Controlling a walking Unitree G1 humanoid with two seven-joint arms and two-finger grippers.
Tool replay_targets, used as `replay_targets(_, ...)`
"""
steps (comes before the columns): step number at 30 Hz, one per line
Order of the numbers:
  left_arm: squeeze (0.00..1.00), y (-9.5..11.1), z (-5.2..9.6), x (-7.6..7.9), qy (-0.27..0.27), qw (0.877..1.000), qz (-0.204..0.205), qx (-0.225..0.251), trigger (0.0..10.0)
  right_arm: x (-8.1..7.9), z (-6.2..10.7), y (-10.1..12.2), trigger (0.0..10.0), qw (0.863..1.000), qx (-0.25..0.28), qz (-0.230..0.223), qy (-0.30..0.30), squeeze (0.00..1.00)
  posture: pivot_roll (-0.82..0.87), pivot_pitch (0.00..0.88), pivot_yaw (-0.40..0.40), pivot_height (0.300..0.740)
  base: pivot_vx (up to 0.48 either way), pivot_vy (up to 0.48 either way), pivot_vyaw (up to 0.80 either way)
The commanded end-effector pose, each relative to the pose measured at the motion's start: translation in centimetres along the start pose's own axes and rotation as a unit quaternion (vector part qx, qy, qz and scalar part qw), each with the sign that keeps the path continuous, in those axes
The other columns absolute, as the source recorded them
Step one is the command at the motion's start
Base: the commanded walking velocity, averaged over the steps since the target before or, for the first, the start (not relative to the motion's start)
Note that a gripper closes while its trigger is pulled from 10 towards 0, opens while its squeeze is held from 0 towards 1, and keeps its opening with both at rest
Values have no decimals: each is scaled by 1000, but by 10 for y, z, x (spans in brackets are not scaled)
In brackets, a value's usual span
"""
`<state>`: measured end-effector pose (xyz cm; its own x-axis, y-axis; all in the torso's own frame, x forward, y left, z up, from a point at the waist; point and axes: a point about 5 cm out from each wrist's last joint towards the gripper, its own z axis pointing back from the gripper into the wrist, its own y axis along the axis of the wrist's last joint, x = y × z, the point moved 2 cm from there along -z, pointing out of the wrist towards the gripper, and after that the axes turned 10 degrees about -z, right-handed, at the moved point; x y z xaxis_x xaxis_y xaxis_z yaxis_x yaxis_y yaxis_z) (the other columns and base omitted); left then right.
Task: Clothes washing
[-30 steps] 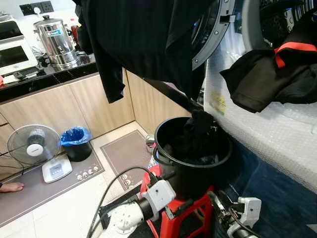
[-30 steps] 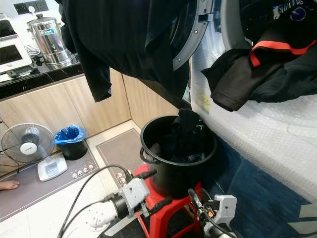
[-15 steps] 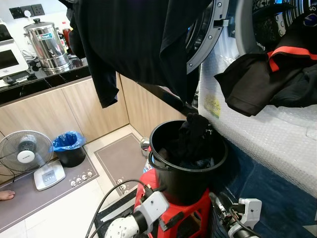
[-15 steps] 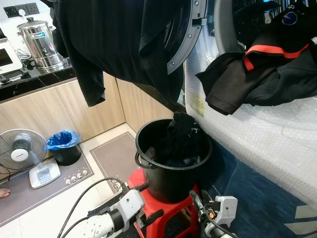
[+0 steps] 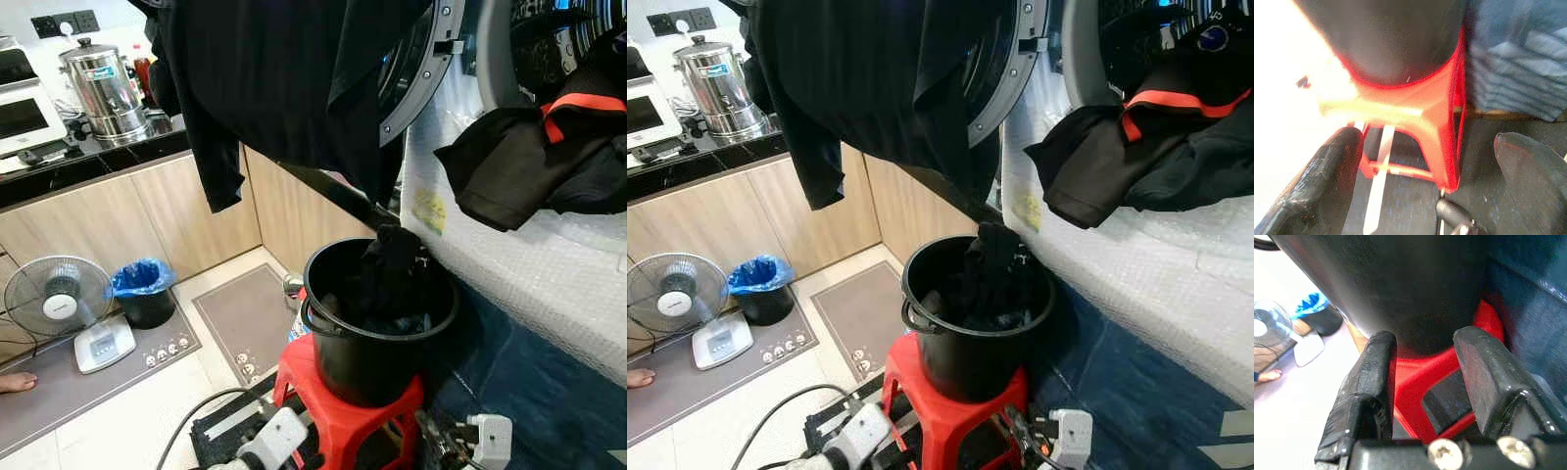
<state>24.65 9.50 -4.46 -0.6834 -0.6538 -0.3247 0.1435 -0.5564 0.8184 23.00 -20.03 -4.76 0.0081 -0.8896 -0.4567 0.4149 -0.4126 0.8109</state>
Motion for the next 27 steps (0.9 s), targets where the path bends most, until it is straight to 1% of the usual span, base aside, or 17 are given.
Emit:
replay_targets(1, 0, -18, 5, -4, 18, 998, 17, -49, 10000, 6, 3, -6, 10000, 999, -13, 12, -31, 0, -76, 0, 76, 740, 0, 0, 0)
replay_targets(4, 0, -22, 7, -3, 22, 997, 25, -63, 10000, 9, 5, -9, 10000, 999, -20, 14, -43, 0, -76, 0, 74, 740, 0, 0, 0)
replay_targets(5, 0, -28, 8, -3, 26, 996, 34, -81, 10000, 12, 7, -13, 10000, 998, -30, 18, -58, 0, -75, 0, 73, 740, 0, 0, 0)
replay_targets(6, 0, -31, 9, -3, 29, 995, 39, -91, 10000, 14, 9, -15, 10000, 997, -36, 17, -65, 0, -75, 0, 72, 740, 0, 0, 0)
replay_targets(8, 0, -37, 11, -2, 37, 992, 59, -109, 10000, 17, 11, -19, 10000, 995, -49, 30, -82, 0, -75, 0, 71, 740, 0, 0, 0)
replay_targets(11, 0, -45, 15, 0, 39, 988, 61, -134, 10000, 21, 16, -27, 10000, 991, -71, 40, -103, 0, -81, 0, 73, 740, 0, 0, 0)
replay_targets(12, 0, -51, 18, 3, 44, 984, 83, -154, 10000, 26, 19, -31, 10000, 987, -86, 49, -126, 0, -85, 0, 74, 740, 0, 0, 0)
replay_targets(13, 0, -54, 19, 5, 47, 981, 96, -163, 10000, 28, 21, -33, 10000, 985, -91, 54, -137, 0, -86, 0, 75, 740, 0, 0, 0)
replay_targets(15, 0, -59, 21, 7, 52, 977, 109, -178, 10000, 32, 23, -36, 10000, 981, -102, 61, -156, 0, -89, 0, 76, 740, 0, 0, 0)
replay_targets(19, 0, -65, 24, 13, 50, 971, 120, -198, 10000, 32, 25, -44, 10000, 975, -127, 72, -170, 0, -89, 5, 77, 740, 0, 0, 0)
replay_targets(21, 0, -69, 27, 18, 52, 966, 139, -214, 10000, 31, 27, -51, 10000, 971, -145, 76, -175, 0, -84, 7, 73, 740, 0, 0, 0)
replay_targets(22, 0, -71, 28, 20, 52, 964, 142, -220, 10000, 30, 28, -53, 10000, 970, -150, 79, -176, 0, -84, 7, 73, 740, 0, 0, 0)
replay_targets(24, 0, -73, 29, 23, 48, 962, 144, -228, 10000, 31, 31, -58, 10000, 965, -163, 82, -188, 0, -81, 9, 69, 740, 0, 0, 0)
replay_targets(26, 0, -73, 28, 24, 47, 962, 143, -229, 10000, 31, 32, -60, 10000, 964, -167, 81, -190, 0, -80, 10, 68, 740, 0, 0, 0)
replay_targets(27, 0, -72, 27, 26, 41, 962, 140, -229, 10000, 31, 34, -64, 10000, 962, -177, 82, -193, 0, -76, 10, 68, 740, 0, 0, 0)
